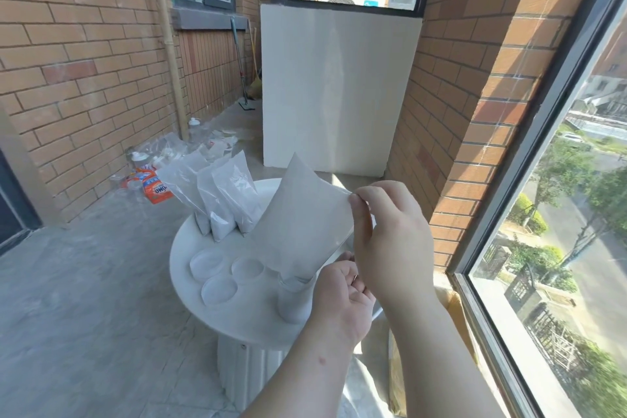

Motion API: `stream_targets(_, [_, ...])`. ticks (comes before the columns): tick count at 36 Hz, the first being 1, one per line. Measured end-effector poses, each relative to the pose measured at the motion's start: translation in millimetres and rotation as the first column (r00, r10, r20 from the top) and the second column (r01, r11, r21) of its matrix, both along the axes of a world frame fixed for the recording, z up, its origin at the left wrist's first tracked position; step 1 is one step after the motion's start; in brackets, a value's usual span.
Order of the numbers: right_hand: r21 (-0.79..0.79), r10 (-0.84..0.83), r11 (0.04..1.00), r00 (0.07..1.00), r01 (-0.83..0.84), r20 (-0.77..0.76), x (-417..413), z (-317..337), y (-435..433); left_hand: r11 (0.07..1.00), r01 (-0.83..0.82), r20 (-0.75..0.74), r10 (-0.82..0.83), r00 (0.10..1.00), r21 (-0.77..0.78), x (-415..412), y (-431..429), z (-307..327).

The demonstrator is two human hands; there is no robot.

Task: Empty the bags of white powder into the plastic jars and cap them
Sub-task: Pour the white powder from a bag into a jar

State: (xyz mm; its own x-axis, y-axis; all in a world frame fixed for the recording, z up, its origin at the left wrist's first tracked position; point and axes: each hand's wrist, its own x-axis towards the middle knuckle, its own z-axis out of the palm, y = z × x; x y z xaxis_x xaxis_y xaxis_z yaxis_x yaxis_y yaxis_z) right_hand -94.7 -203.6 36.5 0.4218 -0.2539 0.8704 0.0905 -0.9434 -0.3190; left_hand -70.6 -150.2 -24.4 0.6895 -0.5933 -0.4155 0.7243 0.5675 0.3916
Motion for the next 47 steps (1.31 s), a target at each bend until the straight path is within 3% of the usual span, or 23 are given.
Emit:
stream_targets(25, [-0.014,-0.001,1.000,1.000,0.001,0.015,-3,1,-1,1.000,0.006,0.030,-0.006,1.000,0.022,4,-3,-7])
stream_targets(33, [-0.008,0.010,1.000,0.999,-0.010,-0.033,-1,-3,-2,0.999,0.016,-0.014,-0.017,1.000,-0.048,4,-2,-8])
stream_targets(47, [-0.007,-0.005,1.000,1.000,0.005,0.000,-4,-1,-4,1.000,0.003,0.005,-0.003,1.000,0.031,2,-2,-3])
